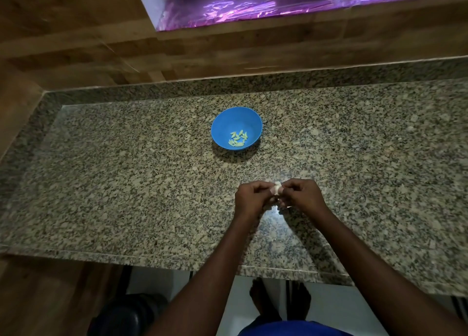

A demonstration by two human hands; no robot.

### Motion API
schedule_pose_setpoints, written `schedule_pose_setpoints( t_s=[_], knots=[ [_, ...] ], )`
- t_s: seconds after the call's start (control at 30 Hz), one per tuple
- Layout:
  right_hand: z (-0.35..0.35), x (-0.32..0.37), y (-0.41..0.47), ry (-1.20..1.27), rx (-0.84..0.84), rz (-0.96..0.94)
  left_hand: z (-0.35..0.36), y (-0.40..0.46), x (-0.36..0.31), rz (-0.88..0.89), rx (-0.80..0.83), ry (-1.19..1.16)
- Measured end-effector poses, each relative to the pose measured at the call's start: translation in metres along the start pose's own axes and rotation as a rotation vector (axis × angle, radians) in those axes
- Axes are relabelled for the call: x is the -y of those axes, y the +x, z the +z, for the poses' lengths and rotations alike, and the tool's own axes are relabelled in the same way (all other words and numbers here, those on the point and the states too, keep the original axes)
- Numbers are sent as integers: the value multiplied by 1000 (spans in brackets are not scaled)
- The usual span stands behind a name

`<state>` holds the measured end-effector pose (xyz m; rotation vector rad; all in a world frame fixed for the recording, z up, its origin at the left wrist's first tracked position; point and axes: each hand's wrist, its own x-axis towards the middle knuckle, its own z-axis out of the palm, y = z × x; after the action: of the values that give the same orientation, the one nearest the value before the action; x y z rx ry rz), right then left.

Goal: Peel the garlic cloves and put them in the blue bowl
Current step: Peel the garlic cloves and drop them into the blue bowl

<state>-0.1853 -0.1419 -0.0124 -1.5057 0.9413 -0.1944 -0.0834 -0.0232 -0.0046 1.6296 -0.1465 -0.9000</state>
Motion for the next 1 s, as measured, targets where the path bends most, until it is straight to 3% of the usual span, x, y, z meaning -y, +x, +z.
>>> schedule_pose_setpoints(
  t_s=[0.23,0.53,0.83,1.0],
  knots=[
    [-4,8,-4,102,11,44,0,2,-2,-7,-12,109],
    [-4,19,-4,188,7,150,-1,-4,-9,155,18,303],
    [-8,28,4,162,24,218,2,-1,-20,-39,62,72],
    [-5,43,1,224,-30,323,7,0,-24,-46,100,34]
  ],
)
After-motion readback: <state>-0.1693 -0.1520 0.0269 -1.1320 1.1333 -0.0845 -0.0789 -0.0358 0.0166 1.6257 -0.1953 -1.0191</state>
